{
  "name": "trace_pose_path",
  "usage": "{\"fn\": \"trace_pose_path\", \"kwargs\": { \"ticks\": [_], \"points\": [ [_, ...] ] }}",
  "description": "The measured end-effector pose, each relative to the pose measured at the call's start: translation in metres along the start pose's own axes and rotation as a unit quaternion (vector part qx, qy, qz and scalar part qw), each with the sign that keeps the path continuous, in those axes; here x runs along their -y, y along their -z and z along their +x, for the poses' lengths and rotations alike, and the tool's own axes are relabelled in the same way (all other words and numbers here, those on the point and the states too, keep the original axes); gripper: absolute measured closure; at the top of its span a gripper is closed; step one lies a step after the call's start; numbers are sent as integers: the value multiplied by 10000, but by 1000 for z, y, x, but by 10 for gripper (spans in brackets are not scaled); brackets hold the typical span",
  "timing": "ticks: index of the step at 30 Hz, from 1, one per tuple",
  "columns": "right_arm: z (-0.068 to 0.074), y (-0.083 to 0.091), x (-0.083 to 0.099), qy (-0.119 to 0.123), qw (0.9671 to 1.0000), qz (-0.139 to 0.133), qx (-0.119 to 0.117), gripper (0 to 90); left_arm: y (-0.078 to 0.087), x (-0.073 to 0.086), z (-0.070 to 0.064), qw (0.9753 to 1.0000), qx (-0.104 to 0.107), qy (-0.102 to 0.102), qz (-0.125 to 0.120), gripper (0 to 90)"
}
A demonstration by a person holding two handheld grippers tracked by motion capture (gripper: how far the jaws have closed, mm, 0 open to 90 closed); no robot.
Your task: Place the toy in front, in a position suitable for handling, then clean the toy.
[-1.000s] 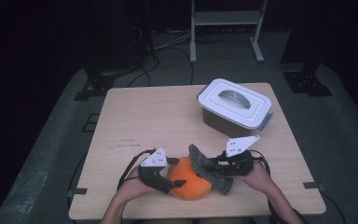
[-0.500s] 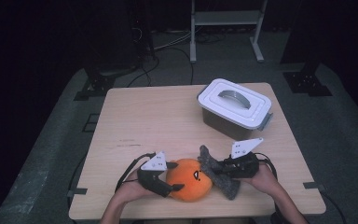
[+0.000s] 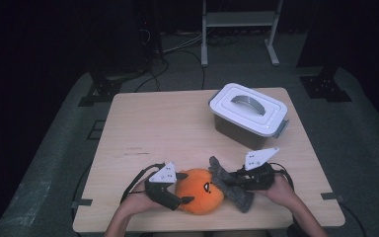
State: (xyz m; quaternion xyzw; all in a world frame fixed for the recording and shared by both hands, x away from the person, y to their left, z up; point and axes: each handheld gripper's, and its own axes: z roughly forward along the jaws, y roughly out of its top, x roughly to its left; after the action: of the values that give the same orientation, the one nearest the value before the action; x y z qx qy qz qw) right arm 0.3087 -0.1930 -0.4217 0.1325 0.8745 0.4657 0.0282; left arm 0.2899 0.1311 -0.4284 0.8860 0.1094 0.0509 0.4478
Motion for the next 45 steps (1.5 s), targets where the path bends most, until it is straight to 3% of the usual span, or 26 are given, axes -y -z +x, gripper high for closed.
{"fn": "trace_pose_path", "kwargs": {
  "ticks": [4, 9, 12, 18, 21, 25, 32, 45],
  "points": [
    [1, 27, 7, -84, 9996, -233, 137, 754, 0, -1, 5, 9999, 63, 78, -86, 220],
    [4, 59, 31, -262, 9981, -201, 520, 754, 3, -6, 5, 9997, 78, 34, -231, 181],
    [5, 78, 44, -442, 9959, -318, 729, 754, 9, -11, 4, 9987, 117, 57, -491, 161],
    [2, 107, 56, -664, 9908, -474, 1081, 753, 29, -19, 7, 9968, -198, -21, -772, 96],
    [2, 118, 59, -718, 9881, -498, 1270, 753, 43, -19, 14, 9946, -374, 31, -969, 93],
    [2, 127, 60, -793, 9853, -564, 1403, 753, 58, -17, 21, 9917, -578, 114, -1140, 82],
    [2, 128, 61, -794, 9848, -523, 1452, 753, 70, -15, 23, 9893, -738, 167, -1244, 82],
    [-4, 120, 64, -863, 9859, -375, 1387, 753, 71, -14, 23, 9903, -713, 170, -1183, 81]
  ]
}}
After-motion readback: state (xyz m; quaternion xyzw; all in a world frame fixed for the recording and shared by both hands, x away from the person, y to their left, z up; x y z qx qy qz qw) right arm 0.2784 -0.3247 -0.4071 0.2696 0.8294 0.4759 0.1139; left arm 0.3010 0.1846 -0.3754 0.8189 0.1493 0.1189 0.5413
